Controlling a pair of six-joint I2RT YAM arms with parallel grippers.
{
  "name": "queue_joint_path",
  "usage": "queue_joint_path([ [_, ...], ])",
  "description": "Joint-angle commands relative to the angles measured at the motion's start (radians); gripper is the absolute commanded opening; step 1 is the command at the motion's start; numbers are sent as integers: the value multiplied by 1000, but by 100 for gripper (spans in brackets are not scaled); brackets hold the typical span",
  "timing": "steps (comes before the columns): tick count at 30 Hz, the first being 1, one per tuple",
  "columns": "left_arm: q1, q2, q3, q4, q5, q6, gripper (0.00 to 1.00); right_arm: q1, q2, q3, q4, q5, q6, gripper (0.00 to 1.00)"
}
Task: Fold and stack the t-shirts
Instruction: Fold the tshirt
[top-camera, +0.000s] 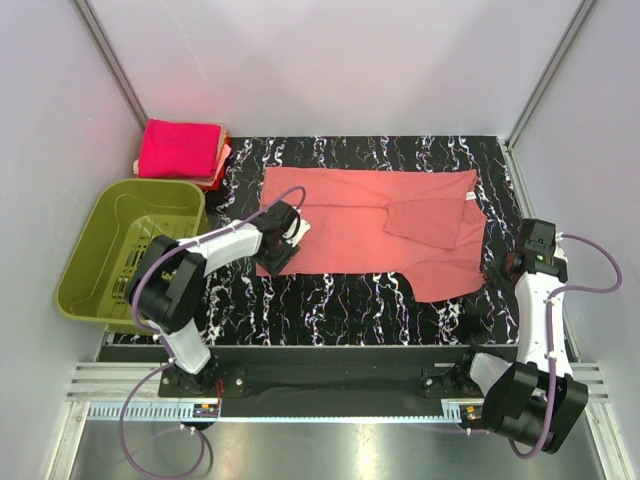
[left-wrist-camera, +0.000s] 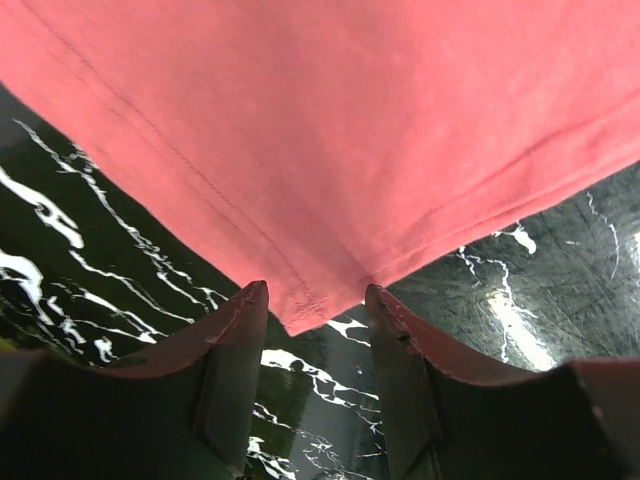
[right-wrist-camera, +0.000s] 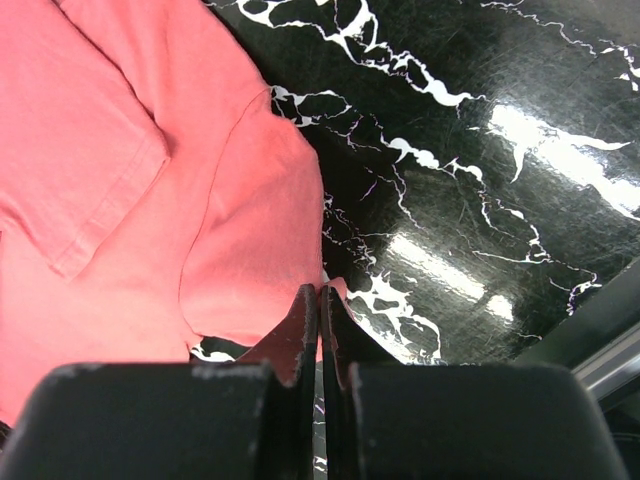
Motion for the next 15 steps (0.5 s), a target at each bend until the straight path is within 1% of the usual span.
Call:
queue_joint_path([
  [1, -2, -23, -10, 16, 32, 15, 49, -2, -15, 47, 25, -8, 0, 0],
  [5, -2, 8, -5, 13, 12, 6, 47, -2, -24, 44, 23, -5, 0, 0],
  [7, -4, 28, -3, 11, 21, 4, 41, -2, -36, 39, 20, -6, 6, 0],
  [8, -5, 31, -2, 11, 20, 1, 35, -2, -39, 36, 18, -6, 9, 0],
  [9, -11, 35, -2, 8, 20, -6, 20, 0, -44, 34, 14, -6, 12, 0],
  [10, -21, 35, 0, 4, 18, -11, 13, -2, -45, 36, 12, -5, 12, 0],
  [11, -30, 31, -5, 2, 11, -14, 7, -2, -47, 42, 6, -2, 11, 0],
  [12, -42, 20, -8, -6, 0, -22, 2, -2, -47, 45, 0, 6, 8, 0],
  [13, -62, 15, -11, -21, -27, -37, 0, -2, -50, 51, -18, 26, 8, 0],
  [15, -71, -4, -20, -42, -52, -55, 0, -2, -58, 70, -37, 49, -1, 0],
])
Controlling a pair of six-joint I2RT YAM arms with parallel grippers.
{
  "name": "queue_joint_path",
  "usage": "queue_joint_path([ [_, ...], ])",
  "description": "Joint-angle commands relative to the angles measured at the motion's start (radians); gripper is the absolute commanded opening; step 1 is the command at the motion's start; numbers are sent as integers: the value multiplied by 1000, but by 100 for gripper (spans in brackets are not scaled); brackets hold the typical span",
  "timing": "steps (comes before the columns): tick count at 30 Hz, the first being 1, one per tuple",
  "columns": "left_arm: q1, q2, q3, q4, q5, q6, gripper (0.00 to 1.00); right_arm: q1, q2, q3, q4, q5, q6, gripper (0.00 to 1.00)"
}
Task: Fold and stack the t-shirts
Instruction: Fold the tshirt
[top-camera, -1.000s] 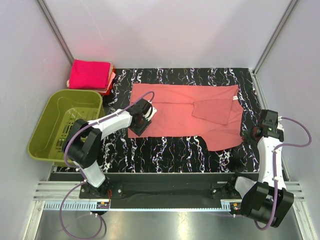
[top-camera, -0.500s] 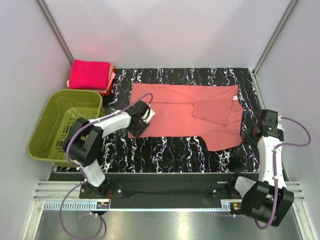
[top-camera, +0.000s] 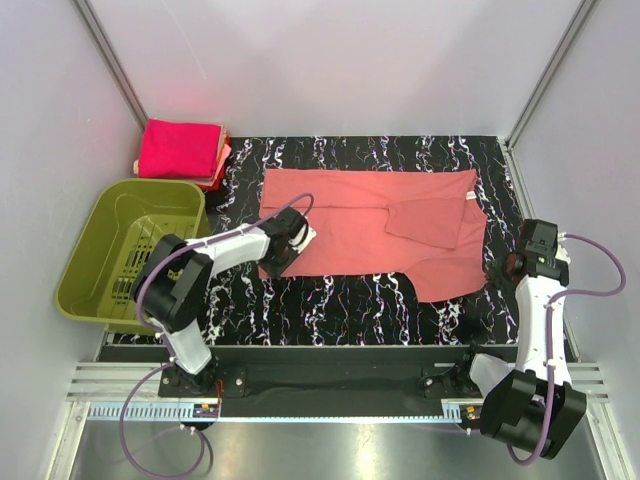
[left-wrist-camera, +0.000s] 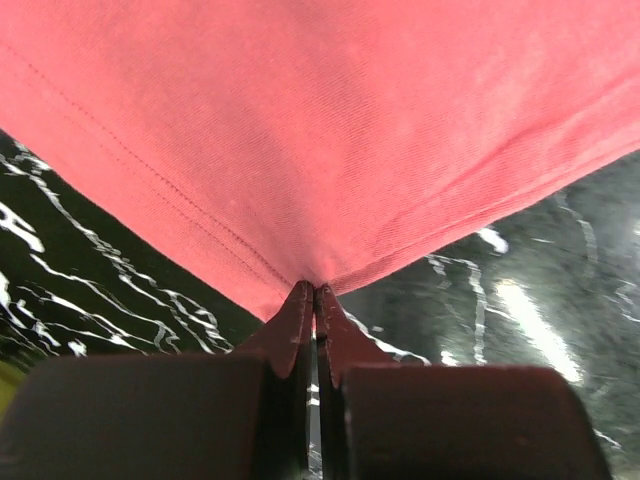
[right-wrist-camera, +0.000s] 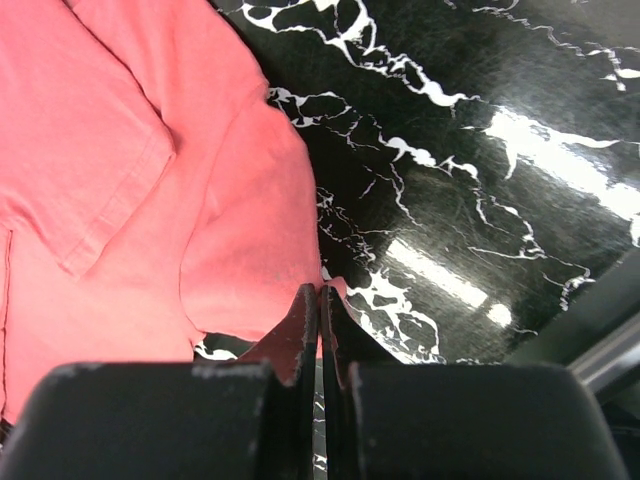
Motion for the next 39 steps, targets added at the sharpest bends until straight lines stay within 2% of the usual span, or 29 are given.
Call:
queue_joint_path([
  [1, -24, -35, -13, -52, -51, -60, 0, -2, -29, 69, -44, 70, -7, 0],
  [7, -47, -127, -34, -112, -60, -115, 0, -2, -92, 77, -117, 121, 34, 0],
  [16, -53, -130, 47, -123, -77, -104, 0, -2, -133, 42, -35, 12, 31, 0],
  [22, -18, -49, 163, -123, -70, -75, 0, -2, -43, 40, 83, -39, -15, 0],
  [27, 48, 37, 268, -132, -28, -51, 0, -2, 107, 138, 138, -2, -61, 0],
  [35, 108, 172, 508, -189, 24, -37, 0, 0, 296, 252, 236, -57, -99, 0],
  [39, 141, 240, 594, -211, 79, -32, 0, 14, 391, 339, 261, -141, -125, 0],
])
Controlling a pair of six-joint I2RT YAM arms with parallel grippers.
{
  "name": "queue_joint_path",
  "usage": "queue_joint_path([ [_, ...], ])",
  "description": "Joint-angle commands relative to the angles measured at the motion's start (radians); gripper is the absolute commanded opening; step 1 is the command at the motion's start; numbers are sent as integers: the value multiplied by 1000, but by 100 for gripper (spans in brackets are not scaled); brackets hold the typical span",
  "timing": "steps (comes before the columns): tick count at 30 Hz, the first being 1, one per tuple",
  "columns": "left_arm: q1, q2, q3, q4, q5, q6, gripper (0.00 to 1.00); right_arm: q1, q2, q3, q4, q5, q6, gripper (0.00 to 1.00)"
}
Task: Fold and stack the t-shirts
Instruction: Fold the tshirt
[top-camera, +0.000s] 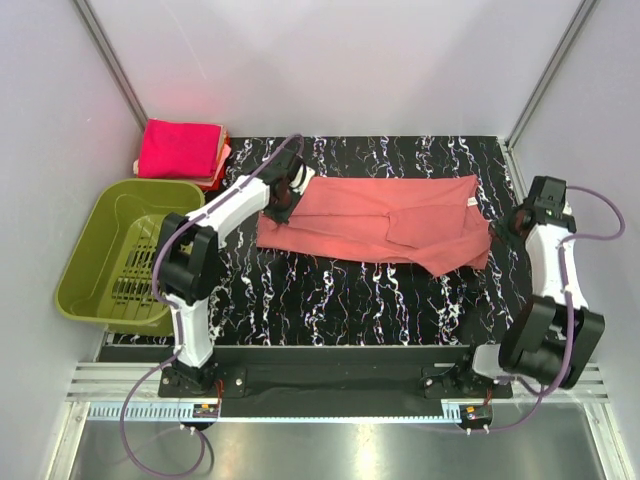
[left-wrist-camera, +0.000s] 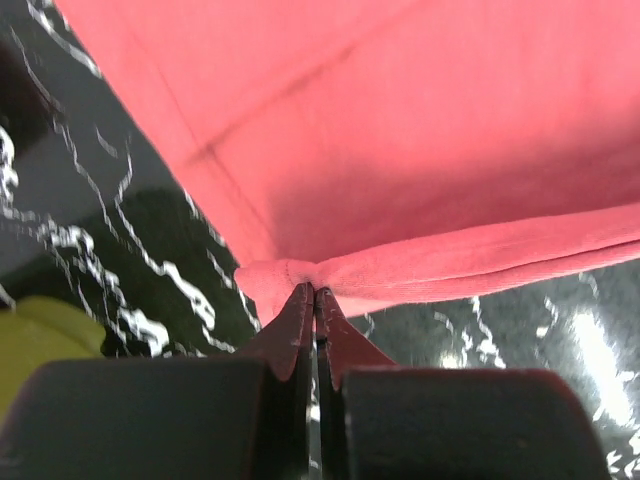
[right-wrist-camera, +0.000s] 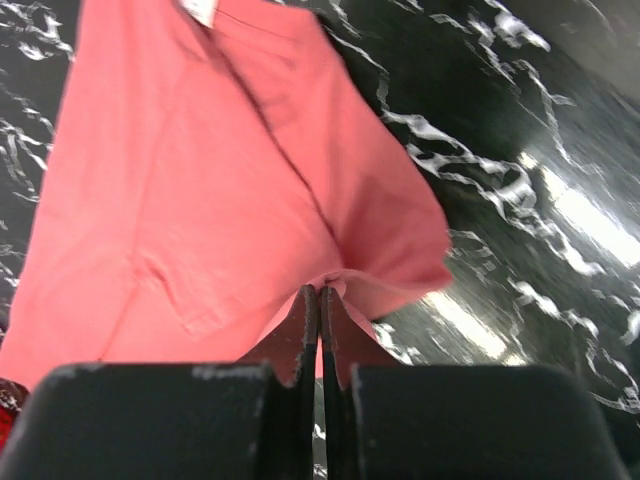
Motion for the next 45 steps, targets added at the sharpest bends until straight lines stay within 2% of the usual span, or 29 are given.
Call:
queue_joint_path([
  [1, 25, 49, 93, -31, 65, 22, 0, 16, 60, 107, 69, -59, -36, 0],
  [7, 56, 154, 208, -93, 69, 22, 0, 75, 212, 263, 28, -16, -60, 0],
  [10, 74, 188, 224, -105, 72, 12, 0, 118, 293, 330, 3, 17, -86, 0],
  [17, 103, 224, 253, -113, 76, -4, 0, 129, 422, 440, -30, 94, -120, 0],
  [31, 122, 240, 328, -152, 82, -30, 0, 138, 445, 523, -55, 43, -112, 0],
  [45, 146, 332, 423, -248, 55, -33, 0, 164, 604, 652, -55, 30, -106, 0],
])
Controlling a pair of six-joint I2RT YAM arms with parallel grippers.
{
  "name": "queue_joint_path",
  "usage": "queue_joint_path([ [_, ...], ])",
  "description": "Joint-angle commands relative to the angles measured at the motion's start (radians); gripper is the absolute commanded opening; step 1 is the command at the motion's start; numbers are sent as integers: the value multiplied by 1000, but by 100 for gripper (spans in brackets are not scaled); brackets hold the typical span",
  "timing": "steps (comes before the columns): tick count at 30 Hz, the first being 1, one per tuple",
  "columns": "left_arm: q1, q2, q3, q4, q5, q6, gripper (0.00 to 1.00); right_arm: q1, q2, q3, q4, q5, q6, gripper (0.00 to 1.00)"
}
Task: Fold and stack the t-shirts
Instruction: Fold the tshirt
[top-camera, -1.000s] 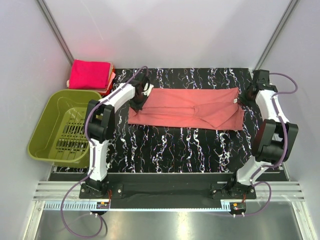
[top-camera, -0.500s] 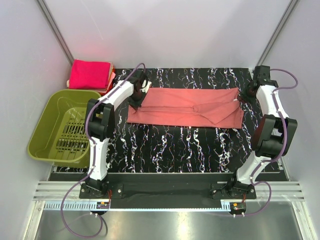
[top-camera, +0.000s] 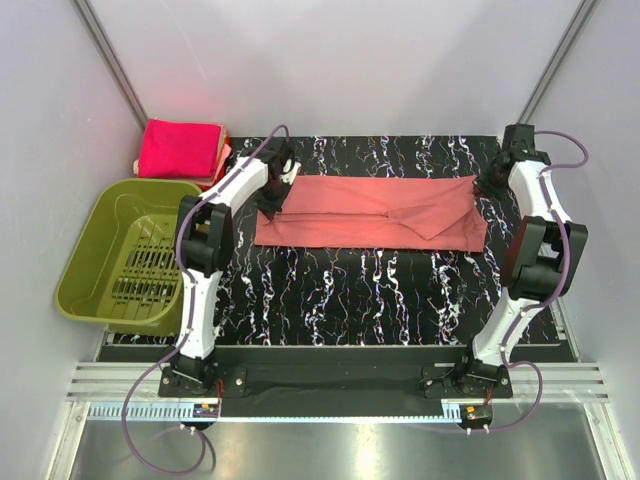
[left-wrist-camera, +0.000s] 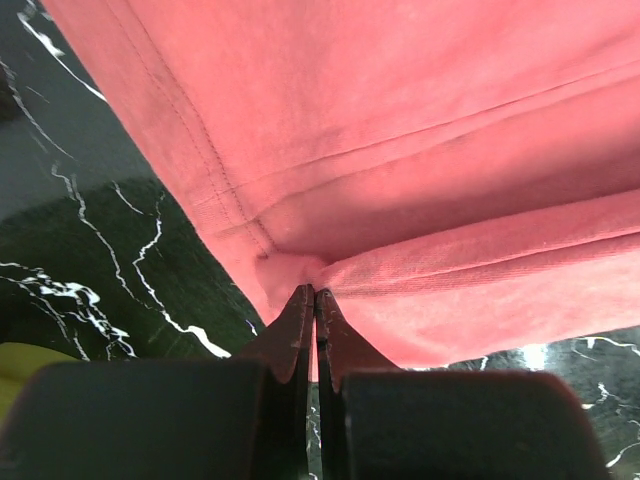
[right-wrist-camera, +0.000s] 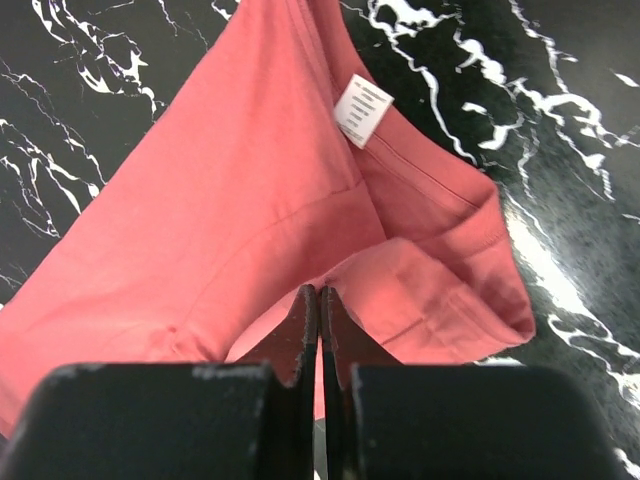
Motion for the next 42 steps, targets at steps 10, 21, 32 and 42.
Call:
queue_joint_path([
  [10, 25, 81, 97, -98, -31, -4, 0, 43, 118, 140, 4, -5, -4, 0],
  [21, 25, 105, 195, -112, -65, -32, 0, 46, 154, 209, -19, 37, -4, 0],
  [32, 31, 171, 246, -106, -96, -41, 2, 46, 207, 263, -16, -5, -8, 0],
  [42, 34, 145, 263, -107, -165, -58, 23, 47, 272, 324, 6, -83, -28, 3],
])
